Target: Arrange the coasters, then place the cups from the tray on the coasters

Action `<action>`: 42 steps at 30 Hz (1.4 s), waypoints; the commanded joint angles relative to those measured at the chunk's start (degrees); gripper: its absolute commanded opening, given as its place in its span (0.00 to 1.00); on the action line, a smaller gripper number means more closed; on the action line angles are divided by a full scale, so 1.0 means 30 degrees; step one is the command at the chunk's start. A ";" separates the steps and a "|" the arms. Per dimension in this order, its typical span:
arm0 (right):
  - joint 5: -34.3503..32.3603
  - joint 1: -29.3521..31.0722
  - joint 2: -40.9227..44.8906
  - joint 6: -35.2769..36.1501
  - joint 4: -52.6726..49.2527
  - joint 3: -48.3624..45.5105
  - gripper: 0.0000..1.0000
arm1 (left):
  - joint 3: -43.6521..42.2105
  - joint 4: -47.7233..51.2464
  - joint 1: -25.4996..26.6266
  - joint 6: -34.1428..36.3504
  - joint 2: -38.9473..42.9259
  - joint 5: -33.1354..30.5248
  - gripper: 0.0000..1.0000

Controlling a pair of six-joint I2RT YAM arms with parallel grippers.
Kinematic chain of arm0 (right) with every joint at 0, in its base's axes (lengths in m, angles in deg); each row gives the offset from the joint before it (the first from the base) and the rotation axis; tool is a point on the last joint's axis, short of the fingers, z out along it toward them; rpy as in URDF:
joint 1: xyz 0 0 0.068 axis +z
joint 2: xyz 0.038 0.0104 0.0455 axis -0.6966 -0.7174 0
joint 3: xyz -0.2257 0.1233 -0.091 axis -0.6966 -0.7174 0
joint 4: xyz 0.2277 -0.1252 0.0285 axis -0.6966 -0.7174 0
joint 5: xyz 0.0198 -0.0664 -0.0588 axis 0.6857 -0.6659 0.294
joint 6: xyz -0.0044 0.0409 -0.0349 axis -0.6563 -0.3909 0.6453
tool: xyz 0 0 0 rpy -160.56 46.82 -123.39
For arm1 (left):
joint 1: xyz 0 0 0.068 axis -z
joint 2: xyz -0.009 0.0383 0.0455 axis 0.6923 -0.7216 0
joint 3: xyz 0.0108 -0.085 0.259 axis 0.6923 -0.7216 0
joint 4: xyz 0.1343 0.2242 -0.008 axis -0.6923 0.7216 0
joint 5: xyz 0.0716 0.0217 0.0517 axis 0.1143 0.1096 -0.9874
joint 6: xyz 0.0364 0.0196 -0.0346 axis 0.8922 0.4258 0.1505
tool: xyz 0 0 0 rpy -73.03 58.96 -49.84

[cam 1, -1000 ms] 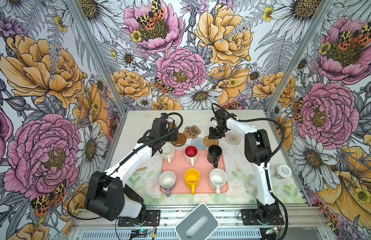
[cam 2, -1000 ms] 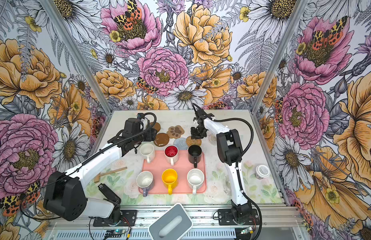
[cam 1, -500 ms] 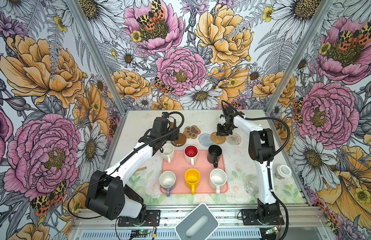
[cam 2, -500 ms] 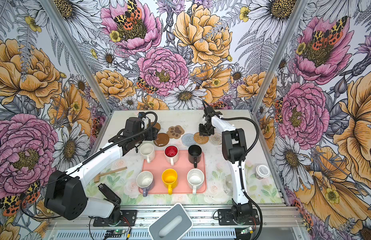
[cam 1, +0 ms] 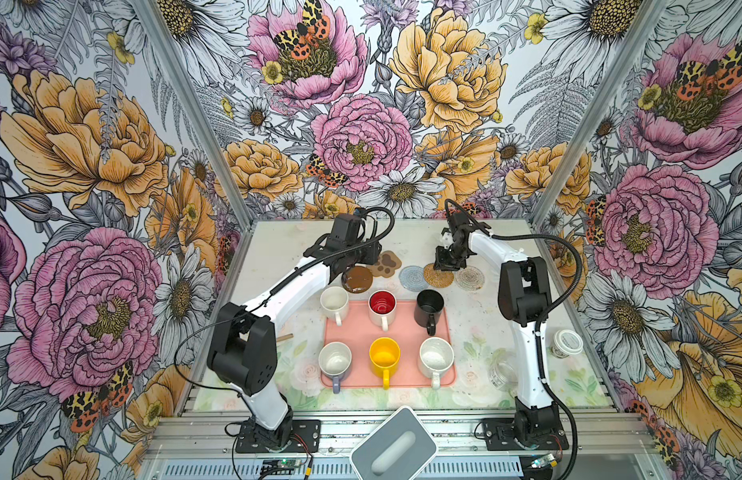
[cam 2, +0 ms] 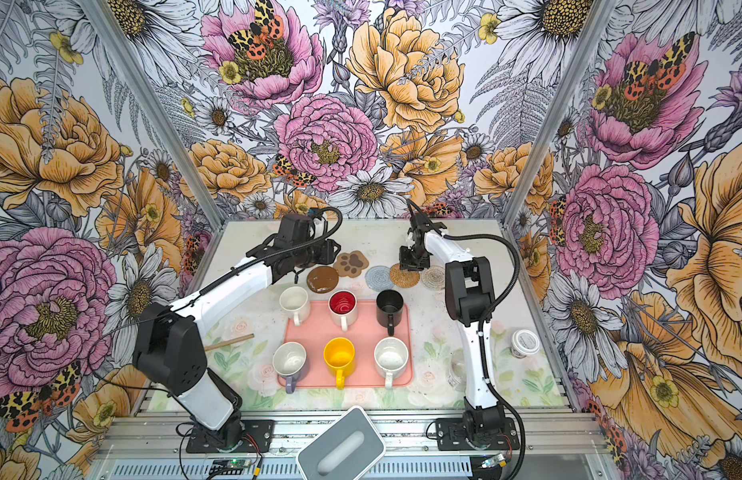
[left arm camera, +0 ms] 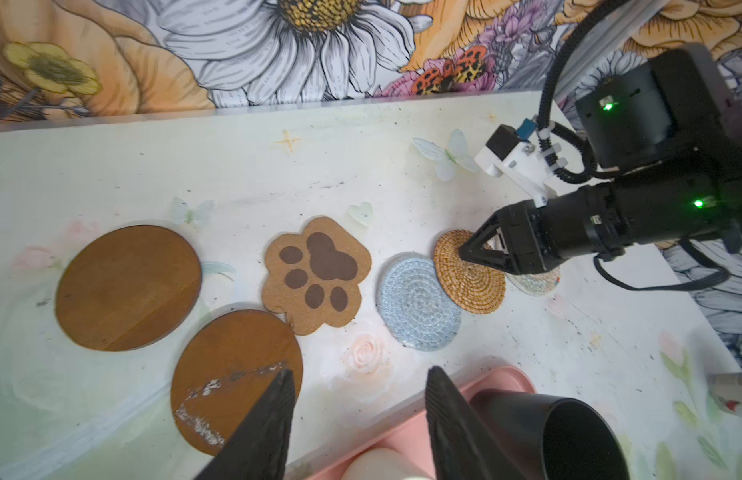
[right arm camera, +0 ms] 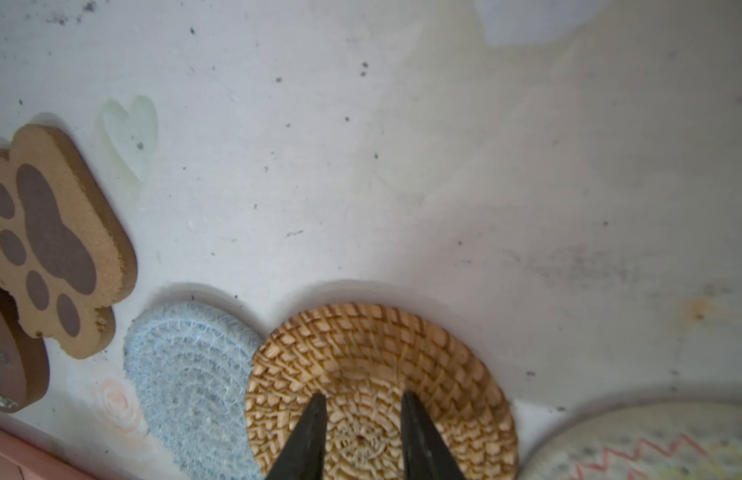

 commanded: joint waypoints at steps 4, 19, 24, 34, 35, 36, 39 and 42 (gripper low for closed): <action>0.0234 -0.0025 0.1679 -0.0127 -0.0096 0.0557 0.33 | 0.5751 0.4802 0.0767 0.1081 -0.5194 0.2850 0.23; -0.0538 -0.0014 0.2556 -0.0468 0.0115 -0.1817 0.13 | 1.1275 0.6806 0.2591 0.0837 -1.0977 0.2879 0.00; -0.0356 -0.0022 0.2151 -0.0611 0.0333 -0.2001 0.10 | 1.2467 0.7262 0.2736 0.0495 -1.2357 0.2897 0.00; -0.0601 -0.0036 0.1479 -0.0948 0.0436 -0.2344 0.05 | 1.2811 0.7298 0.2683 -0.0478 -1.4160 0.2554 0.00; -0.0673 -0.0052 0.1458 -0.0991 0.0460 -0.2416 0.05 | 1.2811 0.7298 0.2630 -0.0612 -1.4321 0.2518 0.00; -0.0722 -0.0058 0.1429 -0.1000 0.0456 -0.2518 0.04 | 1.2797 0.7298 0.2579 -0.0735 -1.4411 0.2441 0.00; -0.0786 -0.0069 0.1262 -0.1044 0.0449 -0.2660 0.00 | 1.2566 0.7294 0.2382 -0.1102 -1.4587 0.2217 0.00; -0.0855 -0.0152 0.1055 -0.1145 0.0460 -0.2777 0.00 | 1.2251 0.7302 0.2163 -0.1368 -1.4694 0.2096 0.00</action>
